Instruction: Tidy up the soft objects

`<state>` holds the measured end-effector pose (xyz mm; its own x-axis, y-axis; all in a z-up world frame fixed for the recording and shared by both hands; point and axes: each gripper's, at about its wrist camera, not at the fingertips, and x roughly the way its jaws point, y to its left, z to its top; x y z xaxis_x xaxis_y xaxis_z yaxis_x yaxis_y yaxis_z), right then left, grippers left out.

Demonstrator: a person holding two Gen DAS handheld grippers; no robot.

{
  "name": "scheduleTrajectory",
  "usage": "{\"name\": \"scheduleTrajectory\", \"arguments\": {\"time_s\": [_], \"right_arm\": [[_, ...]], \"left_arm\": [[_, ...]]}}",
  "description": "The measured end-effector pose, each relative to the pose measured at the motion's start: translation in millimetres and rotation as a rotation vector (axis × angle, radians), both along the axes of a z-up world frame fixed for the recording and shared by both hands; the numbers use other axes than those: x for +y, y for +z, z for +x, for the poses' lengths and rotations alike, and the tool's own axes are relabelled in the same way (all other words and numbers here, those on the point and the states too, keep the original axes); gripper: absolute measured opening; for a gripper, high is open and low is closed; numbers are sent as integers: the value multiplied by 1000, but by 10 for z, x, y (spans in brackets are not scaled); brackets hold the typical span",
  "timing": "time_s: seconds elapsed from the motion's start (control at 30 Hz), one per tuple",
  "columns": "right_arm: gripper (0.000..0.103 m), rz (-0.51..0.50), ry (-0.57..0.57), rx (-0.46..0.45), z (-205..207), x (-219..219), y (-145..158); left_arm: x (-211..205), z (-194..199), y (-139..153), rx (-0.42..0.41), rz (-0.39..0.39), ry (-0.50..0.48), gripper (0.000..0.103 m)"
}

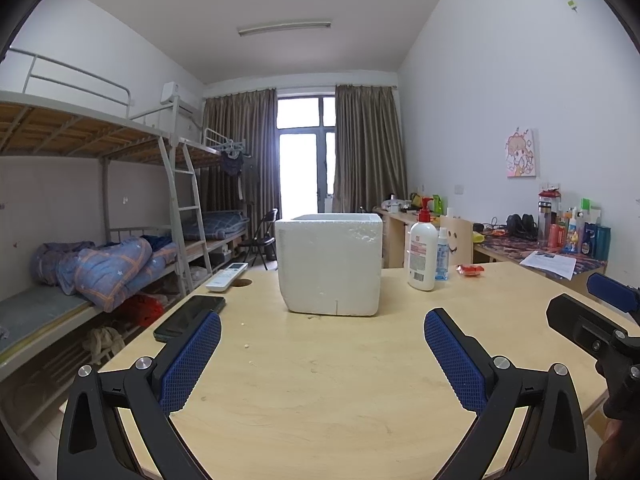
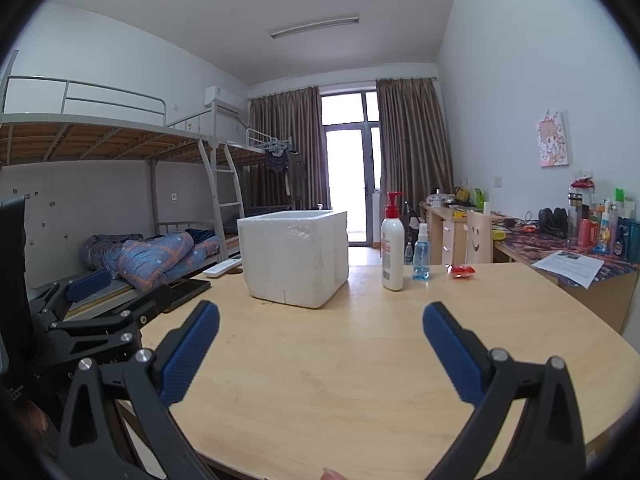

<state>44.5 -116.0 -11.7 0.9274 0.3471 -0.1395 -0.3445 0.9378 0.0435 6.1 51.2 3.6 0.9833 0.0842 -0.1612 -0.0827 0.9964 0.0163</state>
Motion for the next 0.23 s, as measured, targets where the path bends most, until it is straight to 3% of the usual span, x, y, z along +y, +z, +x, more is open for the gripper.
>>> {"name": "scheduleTrajectory", "arguments": {"time_s": [0.23], "right_arm": [[103, -5, -4, 0, -3, 3, 1]], "left_arm": [[-6, -3, 2, -2, -5, 4, 102]]}}
